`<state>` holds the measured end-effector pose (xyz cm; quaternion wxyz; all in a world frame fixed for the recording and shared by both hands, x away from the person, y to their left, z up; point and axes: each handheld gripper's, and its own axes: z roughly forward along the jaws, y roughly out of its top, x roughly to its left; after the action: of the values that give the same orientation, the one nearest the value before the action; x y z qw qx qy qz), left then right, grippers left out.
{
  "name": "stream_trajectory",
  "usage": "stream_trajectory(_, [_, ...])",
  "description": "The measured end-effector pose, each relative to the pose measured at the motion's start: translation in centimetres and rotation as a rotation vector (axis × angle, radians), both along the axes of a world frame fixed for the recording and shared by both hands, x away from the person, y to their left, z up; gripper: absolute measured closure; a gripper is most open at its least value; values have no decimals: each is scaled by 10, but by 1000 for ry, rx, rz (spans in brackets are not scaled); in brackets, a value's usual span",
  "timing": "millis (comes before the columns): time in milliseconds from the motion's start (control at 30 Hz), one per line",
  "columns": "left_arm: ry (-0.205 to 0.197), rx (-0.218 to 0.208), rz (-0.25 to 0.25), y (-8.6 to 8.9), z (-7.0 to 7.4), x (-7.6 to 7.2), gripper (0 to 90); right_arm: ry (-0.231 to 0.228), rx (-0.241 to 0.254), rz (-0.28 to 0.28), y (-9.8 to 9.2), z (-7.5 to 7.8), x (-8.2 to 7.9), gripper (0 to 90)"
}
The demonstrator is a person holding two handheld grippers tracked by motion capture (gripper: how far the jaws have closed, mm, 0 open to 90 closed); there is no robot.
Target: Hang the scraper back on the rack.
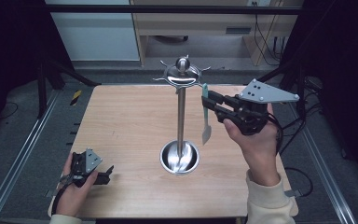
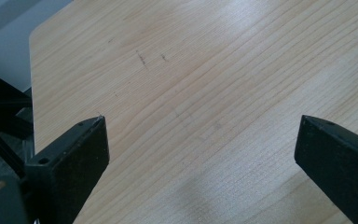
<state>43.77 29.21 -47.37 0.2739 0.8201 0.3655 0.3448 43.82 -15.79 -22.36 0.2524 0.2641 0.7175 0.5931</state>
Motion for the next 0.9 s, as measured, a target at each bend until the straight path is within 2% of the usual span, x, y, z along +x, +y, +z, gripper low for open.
stream_trajectory(900, [3,1,-3,0,0,0,28,-4,26,0,4,-5,3,738])
